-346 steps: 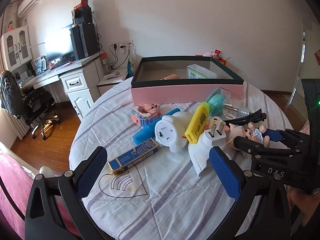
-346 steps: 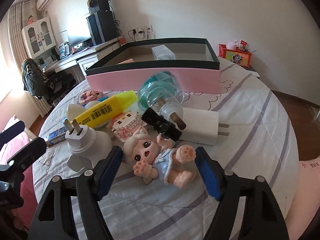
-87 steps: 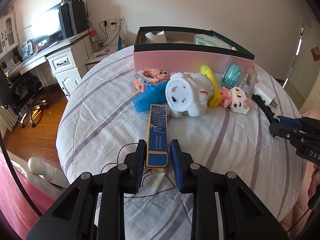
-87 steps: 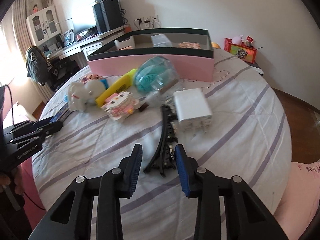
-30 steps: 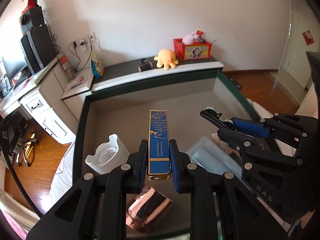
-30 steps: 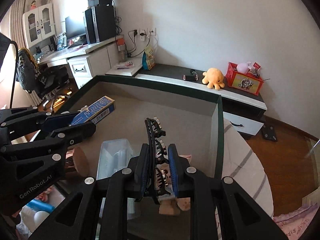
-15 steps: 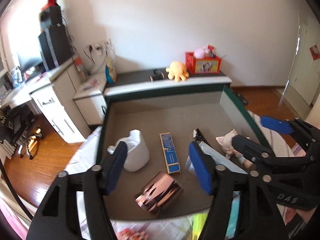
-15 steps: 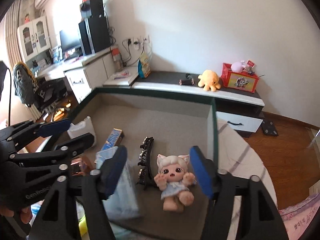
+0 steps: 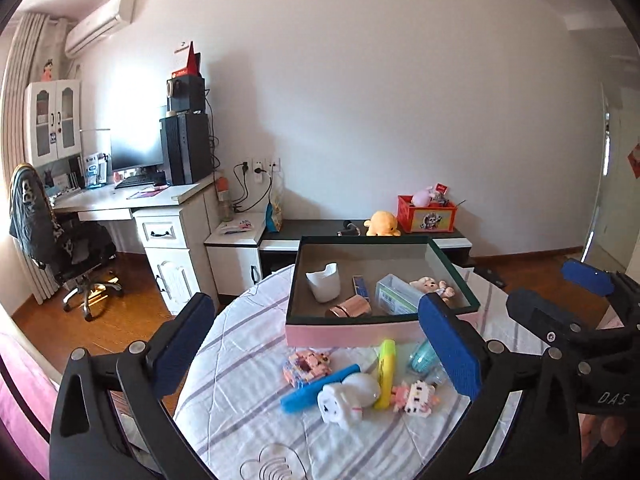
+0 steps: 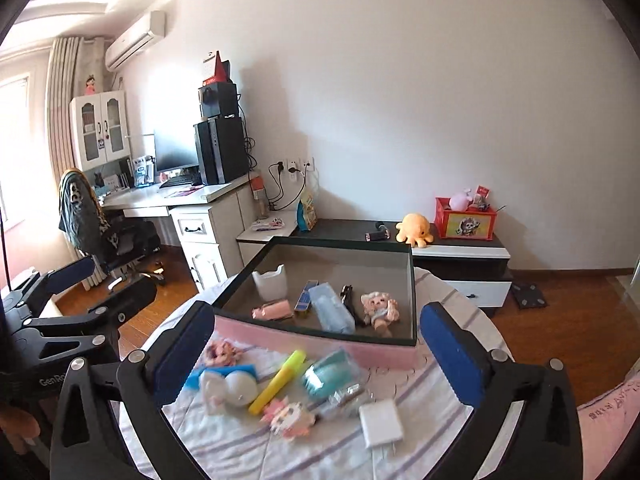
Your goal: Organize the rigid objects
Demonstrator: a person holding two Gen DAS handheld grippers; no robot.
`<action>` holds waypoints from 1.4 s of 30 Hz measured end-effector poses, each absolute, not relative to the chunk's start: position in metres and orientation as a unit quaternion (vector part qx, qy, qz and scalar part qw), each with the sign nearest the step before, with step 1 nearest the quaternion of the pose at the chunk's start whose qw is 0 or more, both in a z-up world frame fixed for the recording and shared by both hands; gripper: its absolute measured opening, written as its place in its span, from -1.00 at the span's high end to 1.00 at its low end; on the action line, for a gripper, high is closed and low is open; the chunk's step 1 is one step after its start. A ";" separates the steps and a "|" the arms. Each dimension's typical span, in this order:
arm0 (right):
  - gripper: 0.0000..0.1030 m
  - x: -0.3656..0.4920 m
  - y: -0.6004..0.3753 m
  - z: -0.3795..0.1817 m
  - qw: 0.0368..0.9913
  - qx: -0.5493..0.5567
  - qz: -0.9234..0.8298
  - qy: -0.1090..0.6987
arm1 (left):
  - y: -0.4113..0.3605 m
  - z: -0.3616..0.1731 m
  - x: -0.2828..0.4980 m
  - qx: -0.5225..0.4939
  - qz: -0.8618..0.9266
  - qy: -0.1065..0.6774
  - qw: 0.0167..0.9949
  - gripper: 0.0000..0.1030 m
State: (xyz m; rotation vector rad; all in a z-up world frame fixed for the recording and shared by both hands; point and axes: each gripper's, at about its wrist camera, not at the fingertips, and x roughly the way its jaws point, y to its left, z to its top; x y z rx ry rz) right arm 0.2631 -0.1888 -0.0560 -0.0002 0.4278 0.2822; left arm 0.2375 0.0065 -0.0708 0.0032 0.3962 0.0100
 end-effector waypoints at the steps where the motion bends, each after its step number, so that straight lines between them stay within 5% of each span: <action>1: -1.00 0.252 -0.187 -0.054 0.969 -0.002 0.137 0.204 | 0.007 -0.069 0.225 0.006 0.012 0.191 0.981 -1.00; 14: -1.00 0.131 -0.185 -0.035 0.985 -0.009 0.105 0.139 | 0.004 -0.046 0.103 0.019 0.047 0.109 0.993 -1.00; 42: -1.00 0.095 -0.190 -0.024 0.989 -0.013 0.088 0.118 | 0.000 -0.030 0.075 0.017 0.042 0.085 0.995 -1.00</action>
